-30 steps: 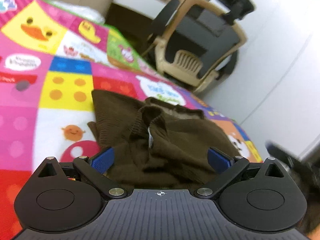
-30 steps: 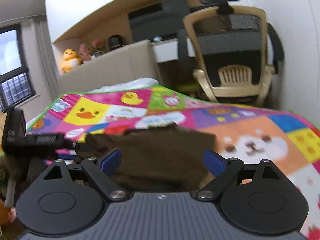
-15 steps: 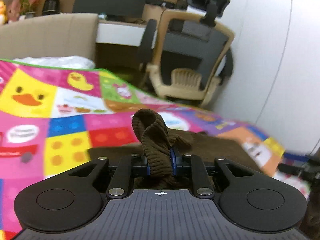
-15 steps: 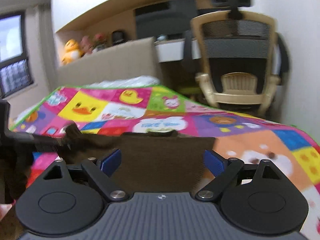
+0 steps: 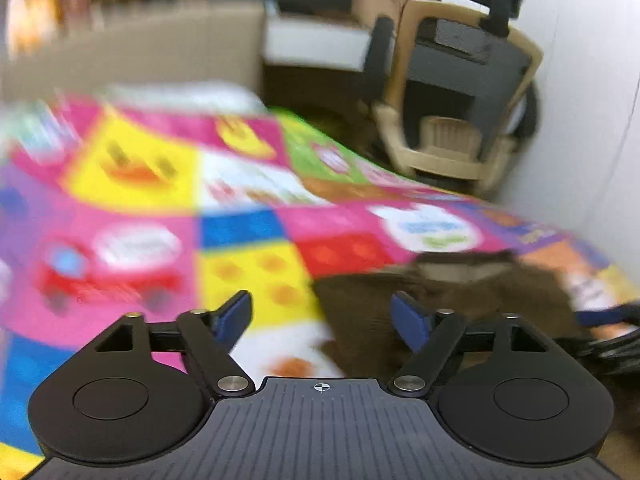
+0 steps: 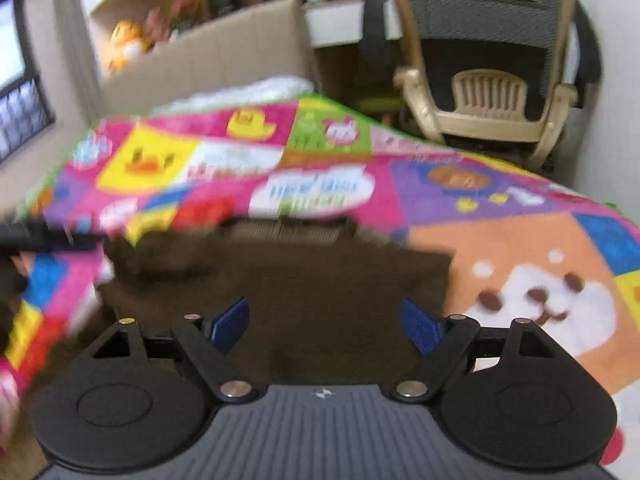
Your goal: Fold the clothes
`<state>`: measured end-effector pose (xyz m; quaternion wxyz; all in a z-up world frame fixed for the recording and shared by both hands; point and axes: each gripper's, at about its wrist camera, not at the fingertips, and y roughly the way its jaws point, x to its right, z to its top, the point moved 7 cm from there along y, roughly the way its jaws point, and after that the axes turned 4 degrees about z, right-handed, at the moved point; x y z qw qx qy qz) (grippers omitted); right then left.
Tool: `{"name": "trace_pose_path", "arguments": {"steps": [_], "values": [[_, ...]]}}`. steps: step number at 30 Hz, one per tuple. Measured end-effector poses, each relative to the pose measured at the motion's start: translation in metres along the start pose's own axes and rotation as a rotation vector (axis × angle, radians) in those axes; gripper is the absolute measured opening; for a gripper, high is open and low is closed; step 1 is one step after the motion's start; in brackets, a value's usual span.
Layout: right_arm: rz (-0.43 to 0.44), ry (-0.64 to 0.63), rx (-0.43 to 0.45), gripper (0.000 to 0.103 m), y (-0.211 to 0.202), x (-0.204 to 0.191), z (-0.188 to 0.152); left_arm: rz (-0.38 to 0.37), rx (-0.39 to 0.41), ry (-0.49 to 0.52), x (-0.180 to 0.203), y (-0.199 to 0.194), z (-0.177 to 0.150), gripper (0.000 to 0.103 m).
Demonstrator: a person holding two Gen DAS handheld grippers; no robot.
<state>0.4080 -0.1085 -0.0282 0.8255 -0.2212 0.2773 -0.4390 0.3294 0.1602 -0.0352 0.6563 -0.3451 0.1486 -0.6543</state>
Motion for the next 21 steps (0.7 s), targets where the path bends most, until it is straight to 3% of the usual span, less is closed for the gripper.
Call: {"name": "trace_pose_path", "arguments": {"steps": [3, 6, 8, 9, 11, 13, 15, 16, 18, 21], "values": [[-0.006, 0.147, 0.025, 0.084, 0.0, 0.032, 0.023, -0.092, -0.102, -0.134, -0.006, 0.028, 0.0, 0.09], [-0.028, 0.288, -0.006, 0.084, 0.024, 0.066, 0.032, -0.089, -0.174, -0.208, -0.013, 0.057, -0.003, 0.084], [-0.052, 0.347, -0.036, 0.081, 0.049, 0.083, 0.028, -0.089, -0.182, -0.255, -0.015, 0.068, -0.002, 0.086], [-0.059, 0.37, -0.046, 0.072, 0.059, 0.087, 0.024, -0.096, -0.175, -0.258, -0.013, 0.069, 0.0, 0.084], [-0.037, 0.344, -0.044, 0.066, 0.069, 0.079, 0.023, -0.094, -0.163, -0.254, -0.008, 0.073, -0.001, 0.084], [0.002, 0.312, -0.058, 0.033, 0.075, 0.067, 0.02, -0.086, -0.149, -0.238, -0.002, 0.076, -0.001, 0.082], [0.026, 0.29, -0.068, 0.021, 0.074, 0.053, 0.017, -0.089, -0.149, -0.221, 0.002, 0.081, -0.003, 0.045], [0.022, 0.267, -0.053, 0.018, 0.068, 0.048, 0.017, -0.084, -0.146, -0.223, 0.002, 0.082, -0.004, 0.041], [0.029, 0.232, -0.013, 0.016, 0.052, 0.039, 0.021, -0.07, -0.137, -0.245, 0.0, 0.08, -0.004, 0.017], [0.103, 0.234, 0.071, 0.015, -0.003, 0.027, 0.027, -0.123, -0.08, -0.247, 0.003, 0.052, 0.0, 0.013]]}}
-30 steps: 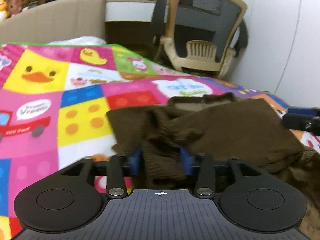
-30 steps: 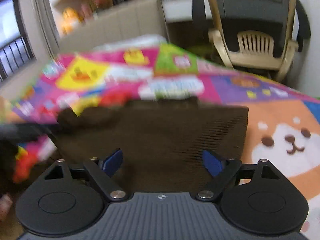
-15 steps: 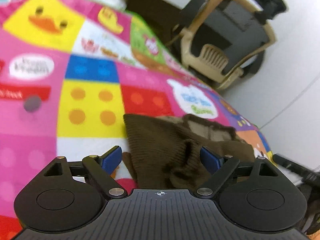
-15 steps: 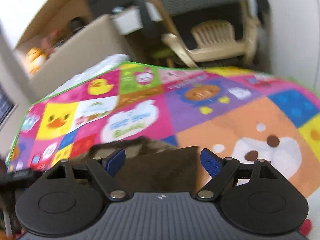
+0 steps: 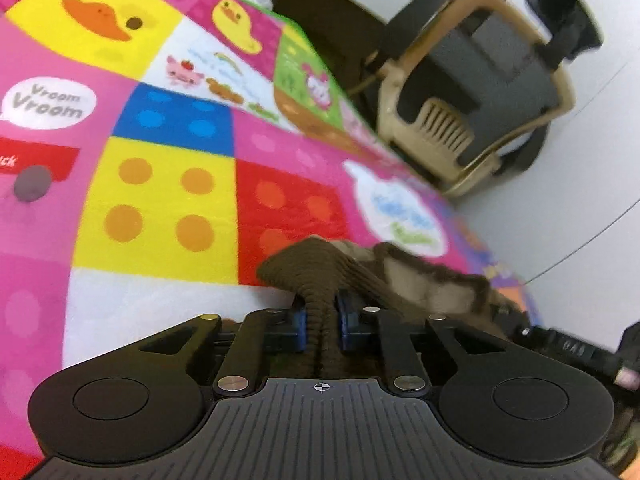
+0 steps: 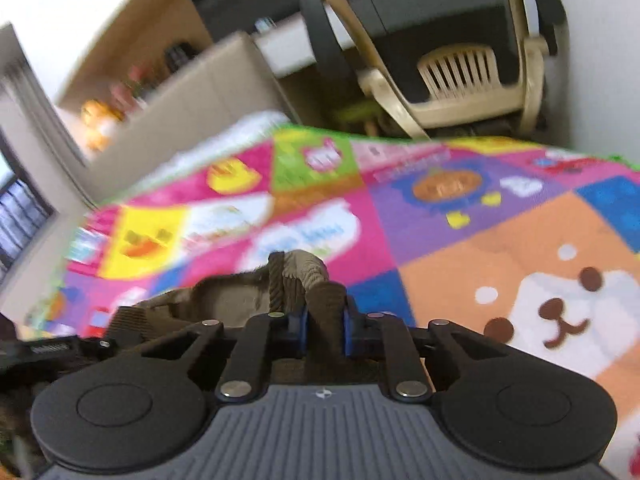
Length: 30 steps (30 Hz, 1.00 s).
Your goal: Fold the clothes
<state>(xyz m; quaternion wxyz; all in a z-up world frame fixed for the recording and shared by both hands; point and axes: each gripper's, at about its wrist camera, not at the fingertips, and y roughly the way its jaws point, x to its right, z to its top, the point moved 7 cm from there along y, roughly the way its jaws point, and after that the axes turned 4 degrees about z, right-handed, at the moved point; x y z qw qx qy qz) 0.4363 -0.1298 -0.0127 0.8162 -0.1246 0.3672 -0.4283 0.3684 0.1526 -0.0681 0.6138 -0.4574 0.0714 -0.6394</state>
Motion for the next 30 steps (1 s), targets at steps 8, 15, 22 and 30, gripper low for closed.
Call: {"name": "trace_pose_path", "arguments": {"steps": [8, 15, 22, 30], "values": [[0.046, -0.255, 0.07, 0.015, -0.149, -0.05, -0.072, -0.168, 0.142, 0.193, 0.037, -0.127, -0.047, 0.013], [-0.065, -0.4, 0.024, 0.051, -0.2, -0.038, -0.164, -0.138, 0.064, 0.37, 0.012, -0.18, -0.144, 0.048], [-0.027, -0.255, 0.081, 0.082, -0.225, -0.014, -0.166, -0.23, 0.047, 0.261, -0.021, -0.226, -0.177, 0.094], [-0.012, -0.1, 0.031, 0.082, -0.142, -0.005, -0.143, -0.307, -0.065, 0.034, -0.01, -0.165, -0.166, 0.095]]}}
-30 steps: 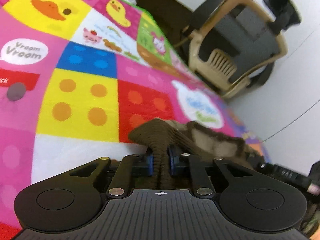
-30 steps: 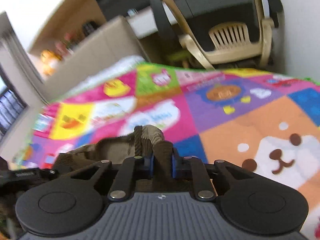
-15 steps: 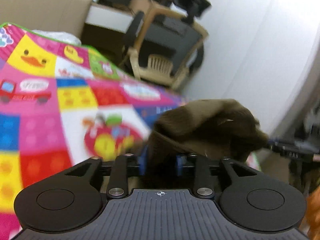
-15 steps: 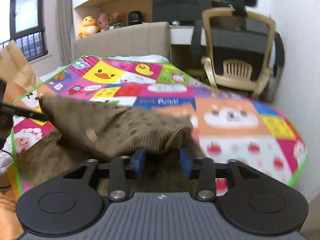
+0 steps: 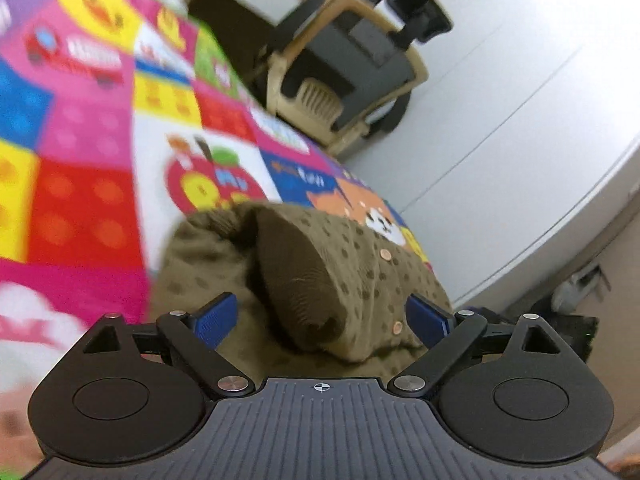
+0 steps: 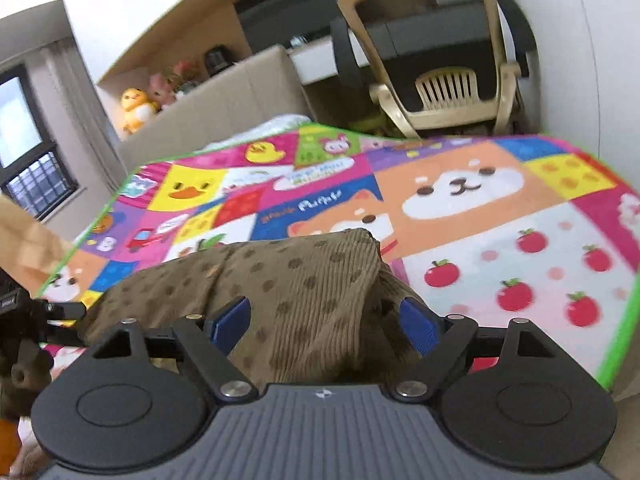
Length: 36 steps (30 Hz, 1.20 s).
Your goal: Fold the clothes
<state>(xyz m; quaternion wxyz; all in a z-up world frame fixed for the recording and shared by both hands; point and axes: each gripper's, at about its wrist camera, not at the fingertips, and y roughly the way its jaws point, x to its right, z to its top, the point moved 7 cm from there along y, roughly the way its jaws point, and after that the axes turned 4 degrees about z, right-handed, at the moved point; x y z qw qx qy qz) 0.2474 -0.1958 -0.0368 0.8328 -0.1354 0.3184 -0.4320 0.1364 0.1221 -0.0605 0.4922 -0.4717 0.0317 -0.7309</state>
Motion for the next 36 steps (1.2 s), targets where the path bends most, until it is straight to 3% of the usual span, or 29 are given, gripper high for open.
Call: {"name": "trace_pose_path", "arguments": {"steps": [2, 3, 4, 5, 6, 8, 11, 15, 18, 20, 23, 24, 25, 27, 30, 32, 36], "values": [[0.006, -0.021, -0.025, 0.061, 0.02, -0.007, 0.001, -0.009, -0.036, -0.056, -0.003, 0.025, 0.001, 0.095], [0.004, -0.047, -0.037, 0.037, 0.027, -0.012, 0.003, -0.011, -0.049, -0.085, -0.005, 0.037, 0.004, 0.095], [-0.016, -0.088, -0.038, 0.021, 0.028, -0.019, 0.003, -0.012, -0.061, -0.114, -0.007, 0.049, 0.007, 0.093], [-0.037, -0.129, -0.039, 0.015, 0.028, -0.025, 0.003, -0.012, -0.067, -0.125, -0.007, 0.056, 0.01, 0.074], [-0.057, -0.158, -0.023, 0.007, 0.021, -0.032, 0.006, 0.0, -0.066, -0.11, -0.003, 0.06, 0.013, 0.041], [-0.035, -0.147, 0.023, 0.007, -0.004, -0.041, 0.012, 0.029, -0.029, -0.036, 0.005, 0.056, 0.02, 0.016], [0.04, -0.119, 0.06, 0.007, -0.046, -0.053, 0.011, 0.011, 0.032, 0.036, 0.02, 0.027, 0.021, 0.014], [0.03, -0.131, 0.039, 0.007, -0.069, -0.053, -0.016, -0.046, 0.068, 0.073, 0.035, -0.015, 0.007, 0.014], [0.004, -0.085, -0.085, 0.008, -0.054, -0.036, -0.055, -0.045, 0.031, 0.085, 0.03, -0.028, -0.025, 0.016], [-0.027, -0.086, -0.122, 0.014, -0.048, -0.028, -0.068, -0.007, -0.029, 0.074, 0.02, -0.023, -0.045, 0.017], [-0.043, -0.067, -0.103, 0.044, -0.054, -0.017, -0.063, 0.063, -0.104, 0.068, 0.005, -0.018, -0.062, 0.033], [-0.026, -0.037, -0.072, 0.06, -0.059, -0.014, -0.053, 0.075, -0.11, 0.073, 0.003, -0.019, -0.062, 0.04], [-0.007, -0.006, -0.04, 0.069, -0.065, -0.011, -0.042, 0.072, -0.104, 0.081, 0.002, -0.022, -0.057, 0.046], [0.042, 0.073, 0.005, 0.072, -0.07, -0.002, -0.02, 0.036, -0.06, 0.084, 0.006, -0.031, -0.039, 0.08], [0.148, 0.266, -0.042, 0.073, -0.044, 0.017, -0.003, 0.001, -0.012, 0.04, 0.003, -0.031, -0.01, 0.087], [0.172, 0.369, -0.127, 0.073, -0.01, 0.028, -0.006, 0.008, -0.032, -0.019, -0.006, -0.016, 0.002, 0.087], [0.18, 0.364, -0.202, 0.073, 0.047, 0.028, -0.005, 0.028, -0.118, -0.113, -0.023, 0.031, 0.017, 0.087]]}}
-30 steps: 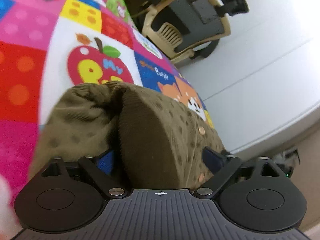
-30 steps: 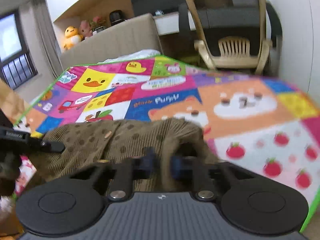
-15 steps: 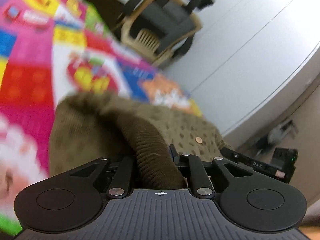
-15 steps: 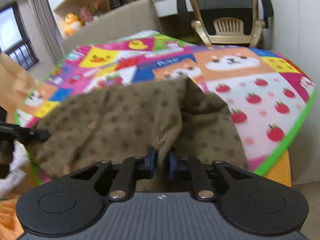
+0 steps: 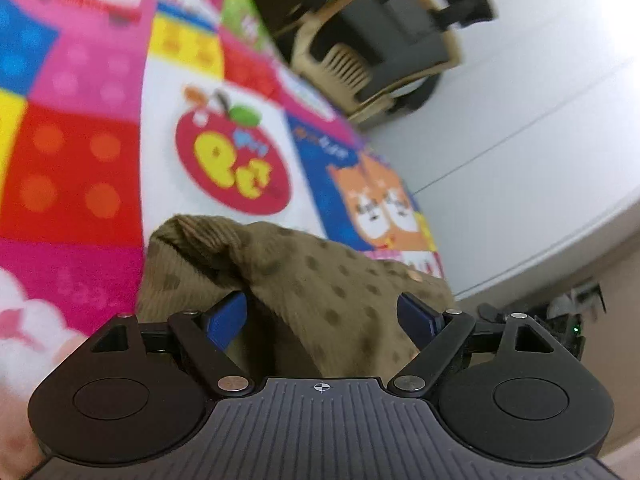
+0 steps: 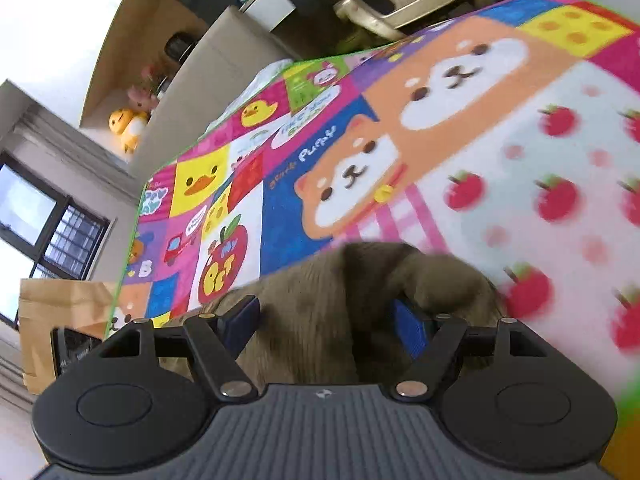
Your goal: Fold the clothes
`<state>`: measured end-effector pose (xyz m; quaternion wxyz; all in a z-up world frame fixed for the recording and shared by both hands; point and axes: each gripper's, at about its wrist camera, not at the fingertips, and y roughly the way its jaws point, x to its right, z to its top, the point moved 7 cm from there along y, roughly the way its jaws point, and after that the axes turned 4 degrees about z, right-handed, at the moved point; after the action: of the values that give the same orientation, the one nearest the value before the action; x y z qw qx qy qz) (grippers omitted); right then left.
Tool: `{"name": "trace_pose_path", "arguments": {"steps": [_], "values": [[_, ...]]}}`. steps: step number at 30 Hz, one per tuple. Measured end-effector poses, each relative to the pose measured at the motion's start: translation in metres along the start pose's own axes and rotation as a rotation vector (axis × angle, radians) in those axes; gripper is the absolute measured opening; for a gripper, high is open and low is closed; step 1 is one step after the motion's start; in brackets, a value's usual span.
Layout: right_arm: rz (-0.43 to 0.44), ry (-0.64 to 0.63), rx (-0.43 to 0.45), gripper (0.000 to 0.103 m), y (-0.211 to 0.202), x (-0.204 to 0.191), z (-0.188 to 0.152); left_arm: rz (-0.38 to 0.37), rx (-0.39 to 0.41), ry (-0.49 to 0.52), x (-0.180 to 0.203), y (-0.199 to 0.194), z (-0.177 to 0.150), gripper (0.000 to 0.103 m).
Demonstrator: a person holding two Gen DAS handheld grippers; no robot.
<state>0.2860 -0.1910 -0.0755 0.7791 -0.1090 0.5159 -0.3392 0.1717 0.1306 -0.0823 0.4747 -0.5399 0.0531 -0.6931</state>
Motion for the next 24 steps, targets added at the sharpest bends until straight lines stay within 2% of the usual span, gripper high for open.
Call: {"name": "trace_pose_path", "arguments": {"steps": [3, 5, 7, 10, 12, 14, 17, 20, 21, 24], "values": [[0.03, -0.008, -0.027, 0.075, 0.034, -0.008, 0.015, -0.008, -0.009, -0.03, -0.002, 0.026, 0.02, 0.086], [0.032, -0.043, 0.014, 0.075, 0.047, -0.016, 0.037, -0.006, -0.004, -0.044, -0.003, 0.039, 0.039, 0.086], [0.035, -0.102, 0.078, 0.075, 0.057, -0.026, 0.06, 0.002, 0.042, -0.029, 0.0, 0.045, 0.064, 0.086], [-0.021, -0.201, 0.193, 0.075, 0.061, -0.034, 0.093, 0.009, 0.148, 0.023, 0.007, 0.046, 0.107, 0.086], [-0.103, -0.237, 0.219, 0.075, 0.059, -0.033, 0.105, 0.069, 0.198, 0.063, 0.007, 0.045, 0.127, 0.086], [-0.172, -0.281, 0.244, 0.075, 0.049, -0.033, 0.105, 0.144, 0.205, 0.083, 0.0, 0.046, 0.135, 0.086], [-0.243, -0.368, 0.277, 0.075, 0.03, -0.04, 0.089, 0.213, 0.223, 0.138, -0.004, 0.034, 0.124, 0.088], [-0.222, -0.422, 0.278, 0.076, 0.017, -0.055, 0.061, 0.278, 0.303, 0.263, 0.005, 0.007, 0.108, 0.088], [-0.198, -0.435, 0.27, 0.075, 0.016, -0.06, 0.053, 0.274, 0.339, 0.309, 0.013, -0.004, 0.103, 0.09], [-0.142, -0.491, 0.221, 0.076, 0.04, -0.085, 0.032, 0.147, 0.389, 0.373, 0.046, -0.017, 0.095, 0.095]]}}
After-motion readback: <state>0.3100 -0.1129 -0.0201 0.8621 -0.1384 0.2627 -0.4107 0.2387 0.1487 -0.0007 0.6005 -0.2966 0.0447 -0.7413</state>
